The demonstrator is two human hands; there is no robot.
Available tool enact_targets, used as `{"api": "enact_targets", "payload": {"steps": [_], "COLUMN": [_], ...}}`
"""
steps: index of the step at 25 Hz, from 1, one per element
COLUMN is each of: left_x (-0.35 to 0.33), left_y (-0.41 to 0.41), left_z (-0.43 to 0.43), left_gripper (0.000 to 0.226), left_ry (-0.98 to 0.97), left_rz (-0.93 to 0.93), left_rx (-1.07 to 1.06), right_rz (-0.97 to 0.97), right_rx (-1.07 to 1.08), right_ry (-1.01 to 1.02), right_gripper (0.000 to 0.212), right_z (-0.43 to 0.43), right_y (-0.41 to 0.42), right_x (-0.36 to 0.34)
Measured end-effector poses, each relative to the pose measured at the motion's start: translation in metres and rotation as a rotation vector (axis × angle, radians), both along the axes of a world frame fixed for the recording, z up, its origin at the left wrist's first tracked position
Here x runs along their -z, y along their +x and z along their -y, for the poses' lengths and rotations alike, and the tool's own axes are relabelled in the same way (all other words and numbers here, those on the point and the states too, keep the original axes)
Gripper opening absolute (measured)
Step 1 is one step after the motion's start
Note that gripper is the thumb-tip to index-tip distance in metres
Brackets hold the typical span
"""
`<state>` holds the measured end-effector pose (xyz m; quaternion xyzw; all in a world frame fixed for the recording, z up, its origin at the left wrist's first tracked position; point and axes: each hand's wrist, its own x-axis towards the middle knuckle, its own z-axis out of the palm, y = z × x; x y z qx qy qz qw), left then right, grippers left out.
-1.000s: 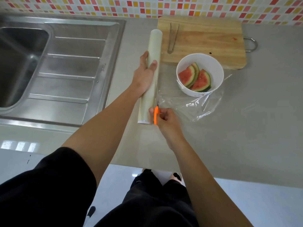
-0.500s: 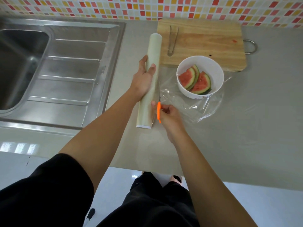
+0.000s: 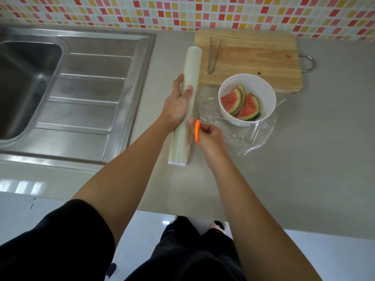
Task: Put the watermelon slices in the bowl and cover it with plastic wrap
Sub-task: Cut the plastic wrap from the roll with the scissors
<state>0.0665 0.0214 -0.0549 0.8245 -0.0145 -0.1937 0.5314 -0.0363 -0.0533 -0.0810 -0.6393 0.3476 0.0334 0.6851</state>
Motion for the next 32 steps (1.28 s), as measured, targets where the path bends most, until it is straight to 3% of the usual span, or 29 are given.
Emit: {"api": "enact_targets", "payload": {"steps": [6, 16, 26, 32], "left_x": [0.003, 0.006, 0.004, 0.006], "left_y": [-0.002, 0.003, -0.001, -0.004], "left_z": [-0.002, -0.008, -0.014, -0.020], "left_gripper": [0.051, 0.049, 0.054, 0.049], "left_ry": [-0.037, -0.080, -0.148, -0.145], "left_rz": [-0.014, -0.039, -0.062, -0.057], "left_rx": [0.002, 0.024, 0.017, 0.041], "right_rz": [0.017, 0.008, 0.005, 0.038], "right_rx": [0.004, 0.034, 0.098, 0.102], "right_ry": [-0.055, -0.103, -0.140, -0.141], "right_gripper": [0.042, 0.054, 0.042, 0.049], "right_z": [-0.001, 0.002, 0.001, 0.002], "right_y": [0.014, 0.037, 0.055, 0.063], "right_x": [-0.004, -0.017, -0.018, -0.021]}}
